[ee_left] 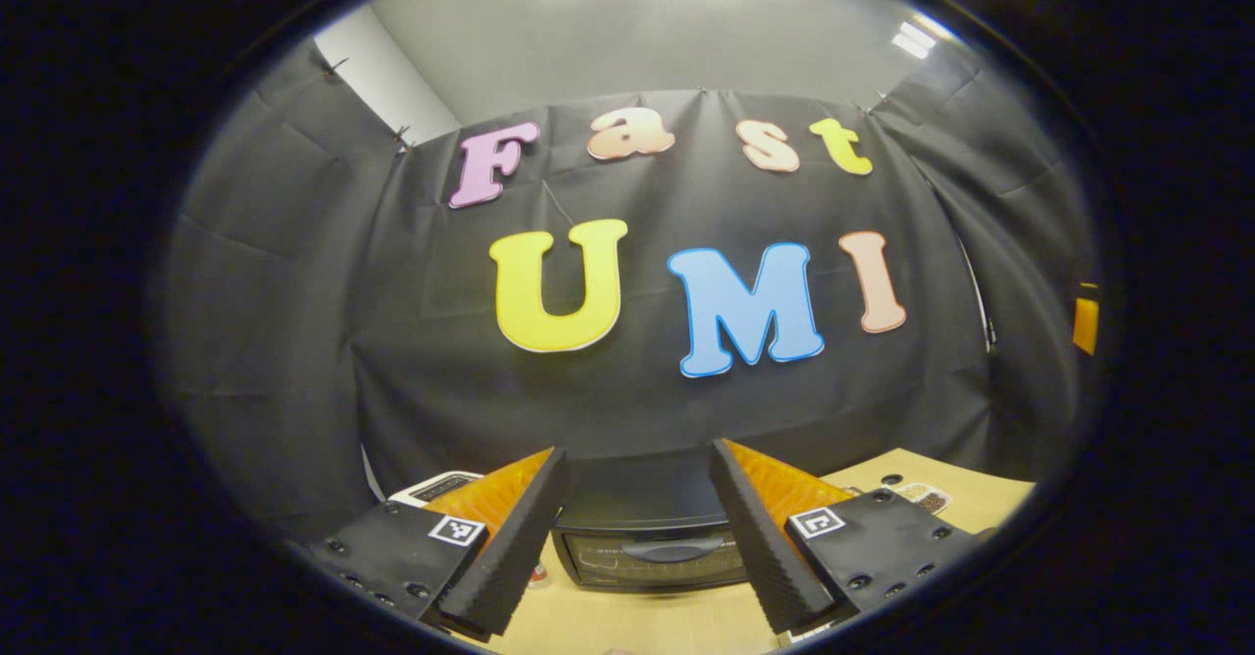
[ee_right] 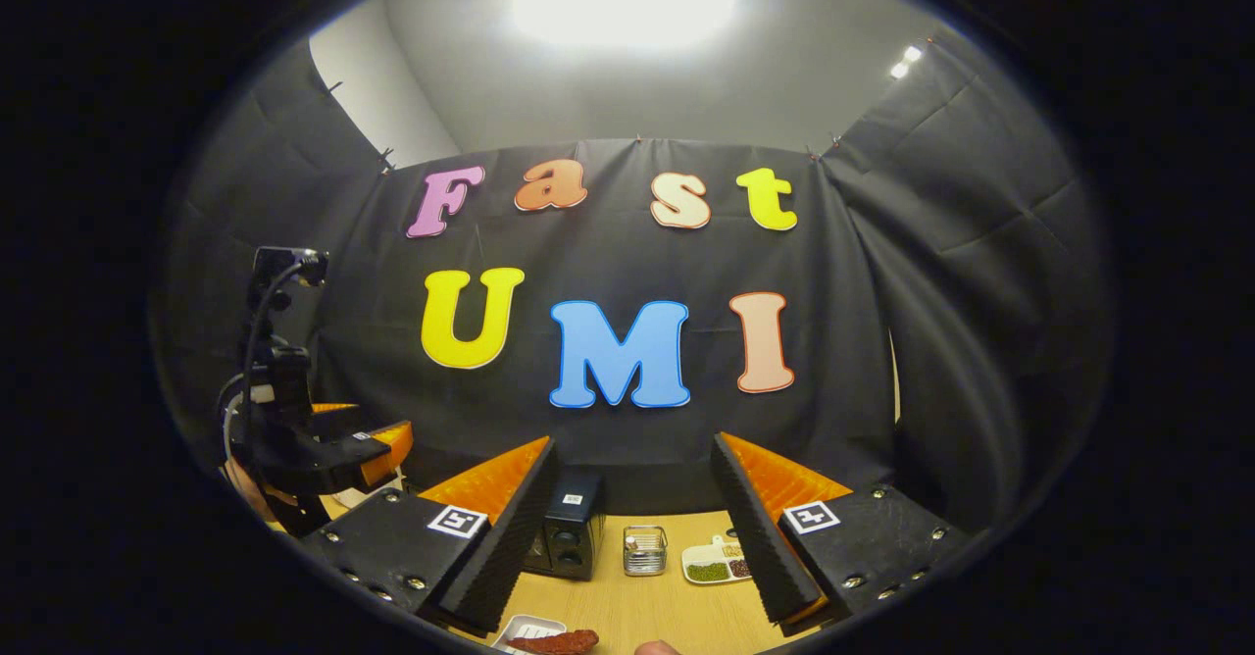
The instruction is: Open the electric oven with the left hand, put the food in, and close the electric oven.
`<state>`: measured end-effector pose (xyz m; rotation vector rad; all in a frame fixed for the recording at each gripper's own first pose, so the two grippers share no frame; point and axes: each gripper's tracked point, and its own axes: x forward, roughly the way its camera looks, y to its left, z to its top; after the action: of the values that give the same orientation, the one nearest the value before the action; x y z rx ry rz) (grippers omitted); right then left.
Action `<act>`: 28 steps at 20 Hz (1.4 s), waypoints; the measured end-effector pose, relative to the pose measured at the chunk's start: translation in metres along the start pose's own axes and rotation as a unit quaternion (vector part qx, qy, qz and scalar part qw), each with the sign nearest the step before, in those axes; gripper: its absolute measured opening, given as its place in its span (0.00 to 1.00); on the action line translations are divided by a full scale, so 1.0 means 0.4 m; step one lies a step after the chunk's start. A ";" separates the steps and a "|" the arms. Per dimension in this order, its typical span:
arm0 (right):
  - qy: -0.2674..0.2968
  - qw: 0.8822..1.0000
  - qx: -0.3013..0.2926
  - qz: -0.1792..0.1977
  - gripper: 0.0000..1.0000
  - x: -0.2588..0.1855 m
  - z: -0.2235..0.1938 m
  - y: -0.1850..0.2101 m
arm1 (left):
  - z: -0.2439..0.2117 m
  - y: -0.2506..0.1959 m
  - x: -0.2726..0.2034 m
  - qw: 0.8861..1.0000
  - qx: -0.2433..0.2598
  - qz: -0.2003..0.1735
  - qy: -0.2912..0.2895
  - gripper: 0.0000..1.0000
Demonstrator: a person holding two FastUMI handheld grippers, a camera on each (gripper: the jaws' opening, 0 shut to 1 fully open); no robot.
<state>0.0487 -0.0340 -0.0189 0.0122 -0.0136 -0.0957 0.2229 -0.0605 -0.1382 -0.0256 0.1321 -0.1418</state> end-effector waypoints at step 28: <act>0.057 0.989 -0.049 -0.131 0.94 -0.028 -0.060 -0.044 | -0.452 -0.089 0.280 0.988 -0.016 -0.062 0.140 0.97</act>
<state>0.0361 -0.0503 -0.0431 -0.0799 0.1079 -0.3579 0.3038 -0.1147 -0.3308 -0.0461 0.4147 -0.2677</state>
